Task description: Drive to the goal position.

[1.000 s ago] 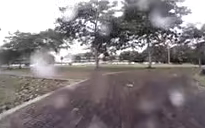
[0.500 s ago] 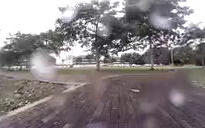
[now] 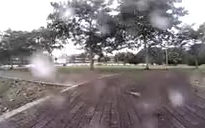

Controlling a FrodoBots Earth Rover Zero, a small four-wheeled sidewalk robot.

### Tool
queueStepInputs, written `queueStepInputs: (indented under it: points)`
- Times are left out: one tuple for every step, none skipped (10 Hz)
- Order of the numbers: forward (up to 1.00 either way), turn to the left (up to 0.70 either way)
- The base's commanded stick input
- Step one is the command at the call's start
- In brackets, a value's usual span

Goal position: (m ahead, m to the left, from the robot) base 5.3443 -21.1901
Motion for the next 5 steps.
queueStepInputs:
  points:
    - [0.7,0.0]
    - [0.7,0.0]
    - [0.7,0.0]
    - [0.7,0.0]
    - [0.7,0.0]
